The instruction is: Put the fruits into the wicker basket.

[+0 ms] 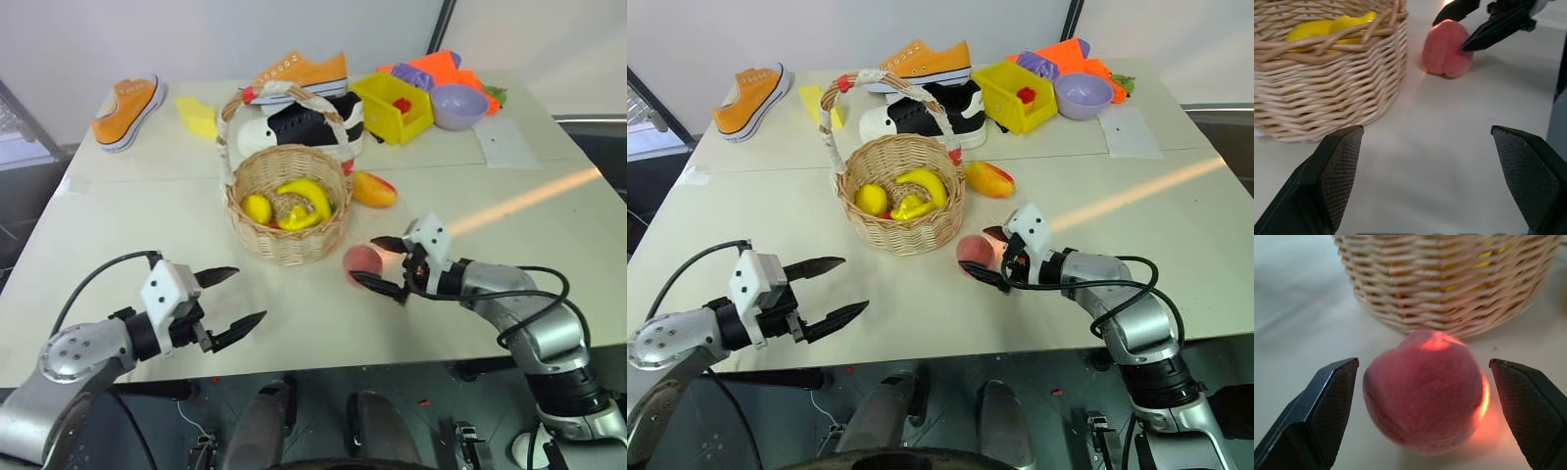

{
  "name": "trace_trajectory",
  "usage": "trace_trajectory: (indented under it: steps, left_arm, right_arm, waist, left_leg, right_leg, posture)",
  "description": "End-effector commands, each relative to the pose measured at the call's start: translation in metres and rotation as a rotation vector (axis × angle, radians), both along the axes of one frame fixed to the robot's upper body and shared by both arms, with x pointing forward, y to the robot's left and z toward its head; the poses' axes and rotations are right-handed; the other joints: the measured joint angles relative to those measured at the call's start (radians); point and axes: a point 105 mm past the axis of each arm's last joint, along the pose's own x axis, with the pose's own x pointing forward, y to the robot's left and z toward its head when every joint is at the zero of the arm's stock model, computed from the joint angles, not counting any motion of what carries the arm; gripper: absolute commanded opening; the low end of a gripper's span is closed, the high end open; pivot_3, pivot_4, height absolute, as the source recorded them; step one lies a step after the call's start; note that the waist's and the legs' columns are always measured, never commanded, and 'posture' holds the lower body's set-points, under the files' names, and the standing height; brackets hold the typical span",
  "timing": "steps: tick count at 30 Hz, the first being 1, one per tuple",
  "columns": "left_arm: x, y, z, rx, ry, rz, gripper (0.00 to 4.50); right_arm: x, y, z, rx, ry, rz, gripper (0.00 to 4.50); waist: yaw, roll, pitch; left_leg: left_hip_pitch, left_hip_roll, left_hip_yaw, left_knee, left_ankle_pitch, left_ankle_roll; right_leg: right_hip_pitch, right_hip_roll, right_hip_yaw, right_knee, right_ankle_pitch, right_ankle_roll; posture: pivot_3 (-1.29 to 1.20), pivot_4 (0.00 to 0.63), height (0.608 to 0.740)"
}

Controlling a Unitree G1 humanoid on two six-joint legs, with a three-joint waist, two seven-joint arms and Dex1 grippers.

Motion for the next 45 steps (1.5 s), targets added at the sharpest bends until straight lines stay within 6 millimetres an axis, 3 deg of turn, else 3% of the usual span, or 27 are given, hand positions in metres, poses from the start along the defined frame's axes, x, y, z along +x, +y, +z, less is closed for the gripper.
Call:
trace_trajectory:
  steps: [1, 3, 7, 11, 14, 16, 19, 23, 28, 29, 30, 31, 36, 40, 42, 45]
  left_arm:
    - [-0.001, -0.006, 0.008, 0.008, -0.043, -0.022, 4.50]
    - [-0.001, -0.007, 0.008, 0.008, -0.045, -0.022, 4.50]
    - [0.000, -0.007, 0.009, 0.009, -0.049, -0.019, 4.50]
    - [0.005, 0.002, 0.008, 0.016, -0.055, 0.017, 4.50]
    - [0.009, 0.015, 0.009, 0.021, -0.064, 0.066, 4.50]
    - [0.013, 0.020, 0.018, -0.021, -0.088, 0.093, 4.50]
    - [0.018, 0.022, 0.035, -0.111, -0.125, 0.113, 4.50]
    - [0.018, 0.017, 0.047, -0.155, -0.152, 0.096, 4.50]
    - [0.017, 0.009, 0.045, -0.145, -0.141, 0.076, 4.50]
    - [0.016, 0.007, 0.045, -0.145, -0.141, 0.074, 4.50]
    - [0.015, 0.005, 0.045, -0.146, -0.140, 0.071, 4.50]
    - [0.014, 0.004, 0.045, -0.147, -0.140, 0.068, 4.50]
    - [0.012, -0.004, 0.049, -0.164, -0.151, 0.056, 4.50]
    - [0.013, -0.018, 0.048, -0.182, -0.145, 0.026, 4.50]
    - [0.014, -0.023, 0.047, -0.186, -0.143, 0.017, 4.50]
    - [0.018, -0.030, 0.047, -0.200, -0.137, -0.001, 4.50]
  right_arm:
    - [0.002, 0.002, -0.004, -0.011, -0.009, 0.003, 4.46]
    - [0.002, 0.000, -0.008, -0.016, -0.002, -0.003, 4.23]
    - [0.003, -0.003, -0.009, -0.037, -0.034, -0.014, 2.92]
    - [-0.004, -0.002, 0.008, -0.036, -0.117, 0.031, 2.92]
    - [-0.014, 0.010, 0.049, 0.053, -0.193, 0.133, 2.92]
    - [-0.017, 0.028, 0.084, 0.151, -0.252, 0.195, 2.92]
    - [-0.006, 0.051, 0.107, 0.190, -0.309, 0.181, 2.92]
    - [0.026, 0.081, 0.120, 0.201, -0.349, 0.082, 2.92]
    - [0.056, 0.107, 0.110, 0.140, -0.356, 0.005, 2.92]
    - [0.058, 0.108, 0.110, 0.139, -0.365, 0.000, 3.84]
    - [0.056, 0.108, 0.113, 0.147, -0.379, 0.002, 4.27]
    - [0.054, 0.108, 0.116, 0.157, -0.395, 0.008, 4.43]
    - [0.026, 0.087, 0.131, 0.192, -0.460, 0.112, 4.43]
    - [-0.001, 0.044, 0.132, 0.232, -0.366, 0.177, 4.43]
    - [0.001, 0.025, 0.128, 0.222, -0.331, 0.131, 4.43]
    - [0.033, -0.019, 0.101, 0.055, -0.305, -0.084, 4.43]
  waist:
    - [-0.001, 0.000, 0.000]
    - [-0.001, 0.000, 0.000]
    - [0.000, 0.000, 0.000]
    - [0.001, 0.000, 0.000]
    - [0.001, 0.000, 0.000]
    - [-0.008, 0.000, 0.000]
    - [-0.010, -0.001, 0.000]
    - [-0.008, -0.002, -0.001]
    - [-0.005, -0.002, -0.001]
    - [-0.004, -0.002, -0.001]
    - [-0.002, -0.002, -0.001]
    - [-0.001, -0.002, -0.001]
    - [0.000, -0.002, -0.001]
    - [0.003, -0.002, -0.001]
    - [-0.001, -0.002, -0.001]
    - [-0.005, -0.002, -0.001]
  left_leg:
    - [0.000, 0.000, 0.000, 0.000, 0.000, 0.000]
    - [0.001, 0.000, 0.000, 0.000, 0.000, 0.000]
    - [0.002, 0.000, 0.000, 0.000, 0.000, 0.000]
    - [0.002, 0.000, 0.000, 0.000, 0.000, 0.000]
    - [0.002, 0.000, 0.000, 0.000, 0.000, 0.000]
    - [0.002, 0.000, 0.000, 0.001, 0.000, 0.000]
    - [0.003, 0.000, -0.001, 0.001, 0.000, 0.000]
    - [0.004, 0.000, -0.002, 0.001, 0.001, -0.001]
    - [0.004, -0.001, -0.002, 0.001, 0.002, -0.003]
    - [0.004, -0.002, -0.002, 0.001, 0.002, -0.003]
    - [0.004, -0.002, -0.002, 0.001, 0.002, -0.003]
    - [0.004, -0.002, -0.002, 0.001, 0.002, -0.003]
    - [0.003, -0.002, -0.001, 0.000, 0.003, -0.004]
    - [0.003, -0.002, -0.001, 0.001, 0.003, -0.004]
    - [0.003, -0.002, -0.001, 0.003, 0.003, -0.004]
    - [0.005, -0.001, -0.001, 0.003, 0.003, -0.004]
  right_leg:
    - [0.001, 0.000, 0.000, 0.000, 0.000, 0.000]
    - [0.002, 0.000, 0.000, 0.000, 0.000, 0.000]
    - [0.002, 0.000, 0.000, 0.000, 0.000, 0.000]
    - [0.003, 0.000, 0.000, 0.000, 0.000, 0.000]
    - [0.003, 0.000, 0.000, 0.000, 0.000, 0.000]
    - [0.003, 0.000, 0.000, 0.001, 0.000, 0.000]
    - [0.003, 0.001, 0.000, 0.003, 0.000, 0.000]
    - [0.002, 0.001, -0.001, 0.003, 0.000, 0.000]
    - [0.001, 0.001, -0.001, 0.005, 0.001, 0.000]
    - [0.001, 0.001, -0.001, 0.007, 0.001, 0.001]
    - [-0.001, 0.001, -0.001, 0.008, 0.002, 0.002]
    - [-0.001, 0.001, -0.001, 0.010, 0.002, 0.002]
    - [-0.005, 0.000, 0.000, 0.015, 0.002, 0.003]
    - [-0.003, 0.000, 0.000, 0.014, 0.002, 0.002]
    - [0.002, 0.000, 0.000, 0.014, 0.001, 0.000]
    - [0.003, 0.000, 0.000, 0.014, 0.000, -0.001]
  posture:
    - [0.00, 0.150, 0.740]
    - [0.00, 0.150, 0.740]
    - [0.00, 0.150, 0.740]
    - [0.00, 0.150, 0.740]
    - [0.00, 0.150, 0.740]
    - [0.00, 0.150, 0.740]
    - [0.00, 0.150, 0.740]
    - [0.00, 0.150, 0.740]
    - [0.00, 0.150, 0.740]
    - [0.00, 0.150, 0.740]
    - [0.00, 0.150, 0.740]
    - [0.00, 0.150, 0.740]
    - [0.00, 0.150, 0.740]
    - [0.00, 0.150, 0.740]
    - [0.00, 0.150, 0.740]
    - [0.00, 0.150, 0.740]
